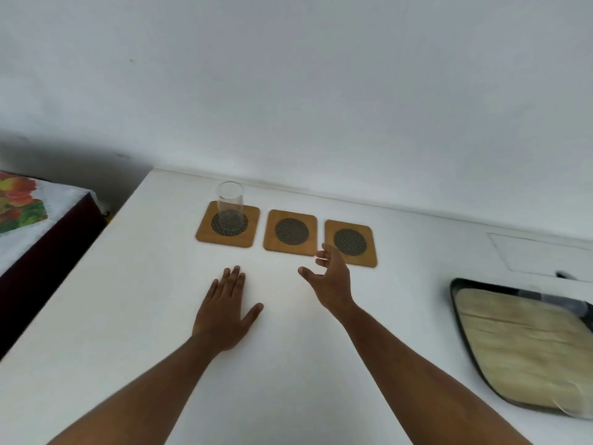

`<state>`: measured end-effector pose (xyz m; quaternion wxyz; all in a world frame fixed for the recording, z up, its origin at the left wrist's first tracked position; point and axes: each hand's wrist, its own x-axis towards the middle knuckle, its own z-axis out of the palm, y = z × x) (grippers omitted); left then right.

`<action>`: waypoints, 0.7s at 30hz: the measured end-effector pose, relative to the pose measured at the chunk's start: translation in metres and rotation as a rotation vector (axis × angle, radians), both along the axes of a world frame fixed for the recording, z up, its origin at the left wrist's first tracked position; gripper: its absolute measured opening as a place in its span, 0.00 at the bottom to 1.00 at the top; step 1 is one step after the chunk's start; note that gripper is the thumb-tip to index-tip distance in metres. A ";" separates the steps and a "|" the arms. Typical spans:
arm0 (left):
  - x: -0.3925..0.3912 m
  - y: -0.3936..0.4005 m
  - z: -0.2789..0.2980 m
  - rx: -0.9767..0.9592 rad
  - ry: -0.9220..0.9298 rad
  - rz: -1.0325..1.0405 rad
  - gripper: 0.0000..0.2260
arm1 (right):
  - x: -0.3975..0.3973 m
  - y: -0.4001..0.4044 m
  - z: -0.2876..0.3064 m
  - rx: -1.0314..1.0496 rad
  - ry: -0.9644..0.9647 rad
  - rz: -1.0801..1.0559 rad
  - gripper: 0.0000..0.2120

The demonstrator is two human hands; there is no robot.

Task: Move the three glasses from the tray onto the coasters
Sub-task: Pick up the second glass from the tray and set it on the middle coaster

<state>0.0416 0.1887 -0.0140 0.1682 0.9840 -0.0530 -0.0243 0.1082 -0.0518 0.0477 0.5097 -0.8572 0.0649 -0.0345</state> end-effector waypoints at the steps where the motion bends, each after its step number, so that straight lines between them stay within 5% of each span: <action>1: -0.002 -0.013 0.001 -0.018 -0.010 -0.019 0.42 | -0.008 -0.014 0.000 0.010 0.001 -0.026 0.36; 15: -0.019 -0.217 -0.009 -0.079 -0.017 -0.331 0.48 | -0.119 -0.242 0.009 0.084 -0.065 -0.503 0.24; 21: -0.024 -0.281 -0.021 -0.091 -0.039 -0.392 0.46 | -0.156 -0.333 0.015 -0.109 -0.107 -0.737 0.22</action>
